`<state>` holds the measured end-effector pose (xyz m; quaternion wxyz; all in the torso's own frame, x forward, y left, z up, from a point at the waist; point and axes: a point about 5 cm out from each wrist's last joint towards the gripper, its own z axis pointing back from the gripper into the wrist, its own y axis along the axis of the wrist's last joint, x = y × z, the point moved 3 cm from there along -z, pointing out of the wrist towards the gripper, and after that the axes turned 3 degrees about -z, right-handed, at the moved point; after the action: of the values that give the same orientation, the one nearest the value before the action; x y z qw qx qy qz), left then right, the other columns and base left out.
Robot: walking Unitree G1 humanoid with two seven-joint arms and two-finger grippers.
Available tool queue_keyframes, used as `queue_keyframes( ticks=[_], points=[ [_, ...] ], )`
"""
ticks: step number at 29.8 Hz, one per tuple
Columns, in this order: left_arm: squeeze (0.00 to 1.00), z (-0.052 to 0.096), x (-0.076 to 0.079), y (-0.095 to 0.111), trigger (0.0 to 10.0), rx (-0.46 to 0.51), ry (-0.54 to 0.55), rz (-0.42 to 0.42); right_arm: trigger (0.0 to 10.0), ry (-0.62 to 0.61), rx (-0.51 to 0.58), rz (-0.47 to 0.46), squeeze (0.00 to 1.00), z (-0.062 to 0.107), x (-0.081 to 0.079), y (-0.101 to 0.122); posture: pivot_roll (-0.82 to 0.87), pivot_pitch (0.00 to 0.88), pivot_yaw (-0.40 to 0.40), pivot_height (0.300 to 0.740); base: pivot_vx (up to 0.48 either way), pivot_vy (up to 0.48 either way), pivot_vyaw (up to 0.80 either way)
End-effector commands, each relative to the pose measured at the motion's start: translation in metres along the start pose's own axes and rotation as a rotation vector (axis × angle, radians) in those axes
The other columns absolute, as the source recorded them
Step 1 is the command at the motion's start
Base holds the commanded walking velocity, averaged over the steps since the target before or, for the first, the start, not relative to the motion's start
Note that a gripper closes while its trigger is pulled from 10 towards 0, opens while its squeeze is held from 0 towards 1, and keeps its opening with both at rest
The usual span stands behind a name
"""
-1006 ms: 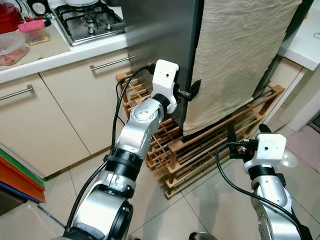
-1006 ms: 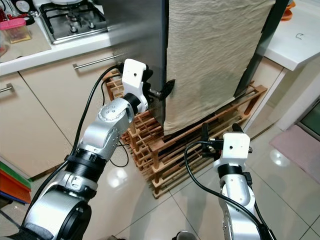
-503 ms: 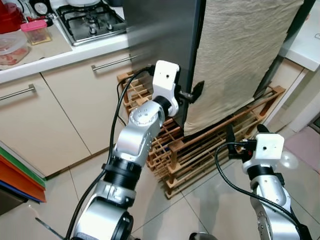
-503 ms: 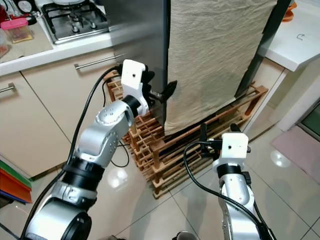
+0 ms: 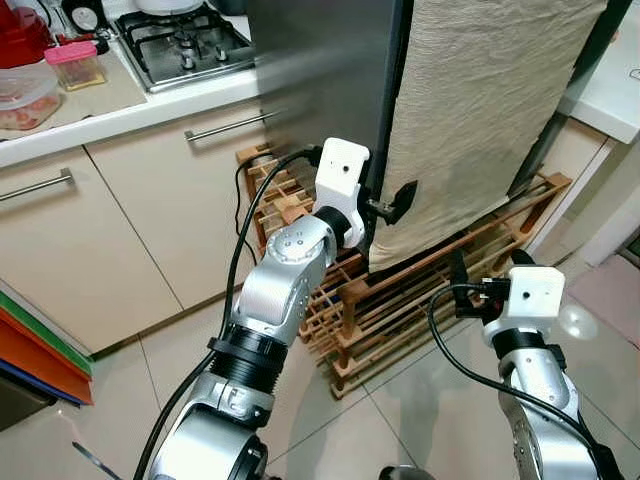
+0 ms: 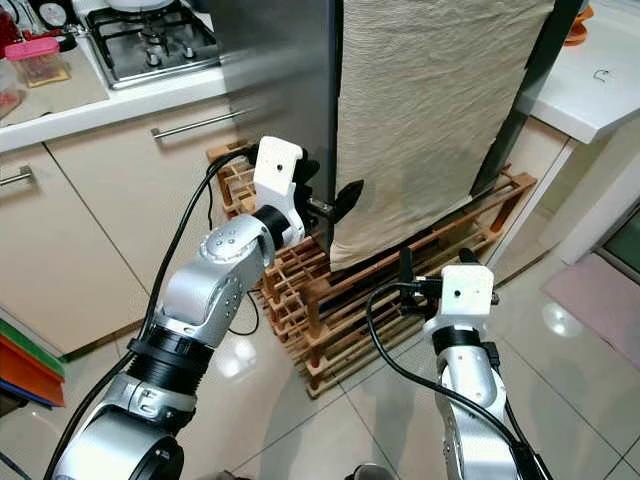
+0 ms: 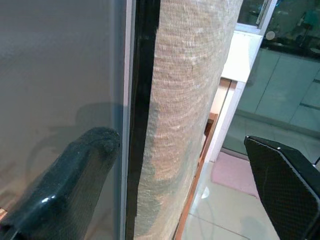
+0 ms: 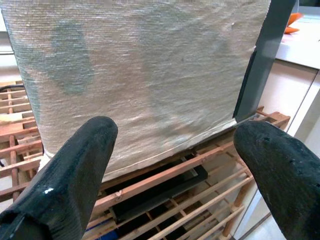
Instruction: Restocking fridge
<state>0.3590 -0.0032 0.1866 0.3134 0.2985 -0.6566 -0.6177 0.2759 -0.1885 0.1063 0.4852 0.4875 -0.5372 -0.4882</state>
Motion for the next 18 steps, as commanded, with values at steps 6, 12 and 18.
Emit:
queue_keyframes(
  ticks=[6, 12, 18],
  points=[
    [0.0, -0.013, 0.009, 0.004, 10.0, 0.016, -0.023, -0.014, 10.0, 0.002, 0.006, -0.005, 0.0, 0.001, 0.001, 0.0, -0.16, 0.017, 0.051, 0.74, 0.0, 0.0, 0.0],
    [0.0, -0.019, 0.005, 0.004, 10.0, 0.017, -0.019, -0.039, 10.0, 0.017, 0.008, -0.009, 0.0, 0.002, -0.001, -0.001, -0.17, 0.019, 0.055, 0.74, 0.0, 0.0, 0.0],
    [0.0, -0.019, -0.003, 0.0, 10.0, 0.007, 0.0, -0.049, 10.0, 0.024, 0.008, -0.015, 0.0, 0.004, -0.002, -0.001, -0.17, 0.023, 0.057, 0.74, 0.0, 0.0, 0.0]
  ],
)
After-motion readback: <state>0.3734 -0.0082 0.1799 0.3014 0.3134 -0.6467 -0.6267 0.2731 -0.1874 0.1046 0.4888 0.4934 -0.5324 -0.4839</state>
